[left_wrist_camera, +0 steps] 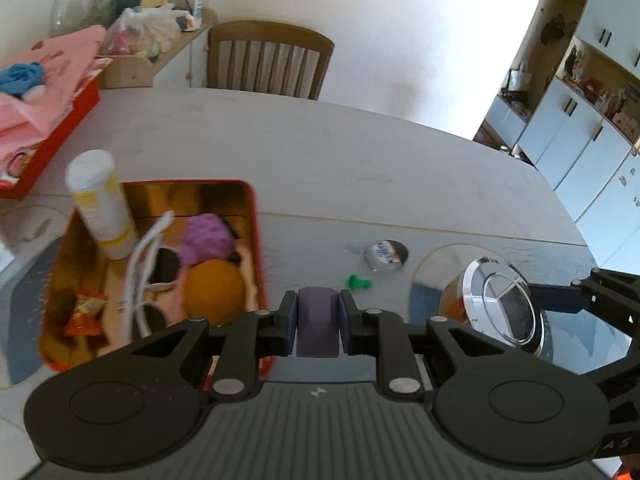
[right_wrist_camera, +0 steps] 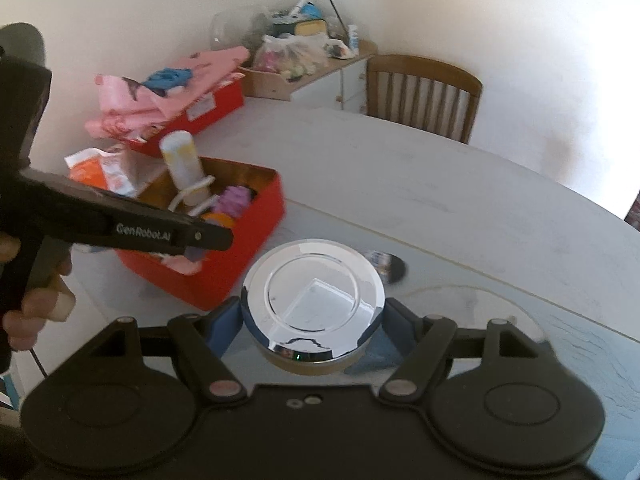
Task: Organize rigid objects
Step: 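Carry the purple tube and silver tin over the red tin box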
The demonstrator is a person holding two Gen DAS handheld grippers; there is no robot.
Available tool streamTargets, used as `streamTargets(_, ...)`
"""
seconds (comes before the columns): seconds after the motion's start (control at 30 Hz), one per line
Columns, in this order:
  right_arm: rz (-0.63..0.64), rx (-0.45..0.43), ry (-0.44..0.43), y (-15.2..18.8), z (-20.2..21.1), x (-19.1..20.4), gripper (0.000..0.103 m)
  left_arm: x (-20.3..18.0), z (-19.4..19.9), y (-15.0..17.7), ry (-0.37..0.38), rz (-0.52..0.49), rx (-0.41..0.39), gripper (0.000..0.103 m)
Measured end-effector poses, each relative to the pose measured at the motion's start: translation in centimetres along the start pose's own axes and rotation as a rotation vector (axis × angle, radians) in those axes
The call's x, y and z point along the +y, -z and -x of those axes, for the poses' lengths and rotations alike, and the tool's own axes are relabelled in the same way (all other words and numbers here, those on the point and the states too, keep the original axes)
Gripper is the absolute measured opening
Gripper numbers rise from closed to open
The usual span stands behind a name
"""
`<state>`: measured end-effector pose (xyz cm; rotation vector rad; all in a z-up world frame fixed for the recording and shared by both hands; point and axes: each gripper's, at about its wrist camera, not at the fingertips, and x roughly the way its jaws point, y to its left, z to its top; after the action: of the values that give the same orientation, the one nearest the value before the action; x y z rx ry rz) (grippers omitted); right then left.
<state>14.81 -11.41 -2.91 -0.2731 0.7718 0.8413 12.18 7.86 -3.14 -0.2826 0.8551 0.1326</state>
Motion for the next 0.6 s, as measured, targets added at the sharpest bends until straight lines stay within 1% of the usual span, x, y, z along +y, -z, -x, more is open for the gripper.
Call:
streamTargets(0.33,0.038,-0.003,-0.026,-2.2,-1.9,5.3,0.075,5.9,2.7,0.6,-0.035,0.03,-0.018,0.02)
streamTargets(0.6,0.079,0.006,-0.027,-4.0,-5.1,8.9,0.075,10.6,3.0,0.3,-0.076,0.029,-0.031,0.02)
